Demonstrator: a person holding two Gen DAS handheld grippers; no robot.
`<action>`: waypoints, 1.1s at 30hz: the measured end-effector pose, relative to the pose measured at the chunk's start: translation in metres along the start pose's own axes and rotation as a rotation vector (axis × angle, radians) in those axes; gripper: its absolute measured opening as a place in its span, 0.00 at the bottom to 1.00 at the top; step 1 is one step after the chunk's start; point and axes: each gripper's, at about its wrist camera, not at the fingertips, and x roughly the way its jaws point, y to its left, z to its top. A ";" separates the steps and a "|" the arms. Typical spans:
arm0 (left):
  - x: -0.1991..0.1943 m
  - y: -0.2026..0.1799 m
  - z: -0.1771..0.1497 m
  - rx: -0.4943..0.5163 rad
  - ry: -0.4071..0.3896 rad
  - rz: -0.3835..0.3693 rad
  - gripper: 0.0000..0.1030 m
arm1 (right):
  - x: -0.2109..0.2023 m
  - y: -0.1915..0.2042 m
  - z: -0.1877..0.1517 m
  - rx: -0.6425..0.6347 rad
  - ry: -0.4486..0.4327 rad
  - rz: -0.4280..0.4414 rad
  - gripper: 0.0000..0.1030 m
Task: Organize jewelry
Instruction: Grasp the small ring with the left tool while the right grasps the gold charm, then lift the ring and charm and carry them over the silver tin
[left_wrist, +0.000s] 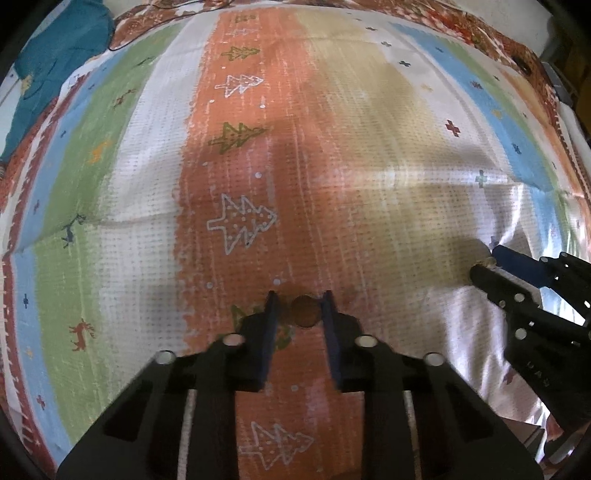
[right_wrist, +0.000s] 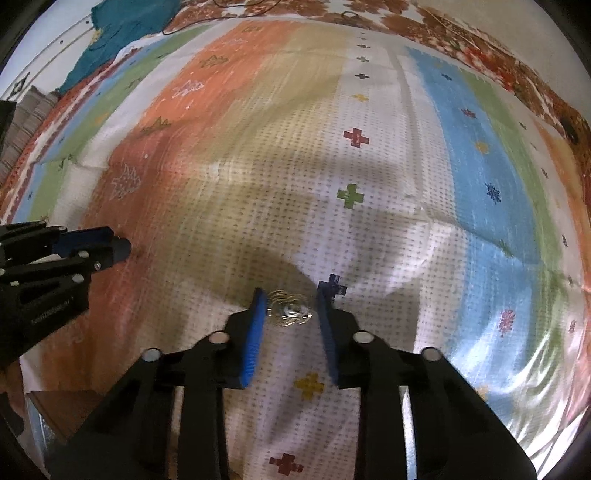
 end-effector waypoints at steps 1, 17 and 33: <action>0.000 0.000 0.000 0.001 0.000 -0.001 0.18 | 0.000 0.001 0.000 -0.004 0.000 -0.002 0.22; -0.033 -0.011 -0.003 -0.001 -0.056 -0.018 0.17 | -0.030 0.003 -0.008 -0.009 -0.047 -0.010 0.21; -0.076 -0.019 -0.027 0.015 -0.102 0.008 0.17 | -0.074 0.004 -0.026 0.039 -0.110 0.016 0.21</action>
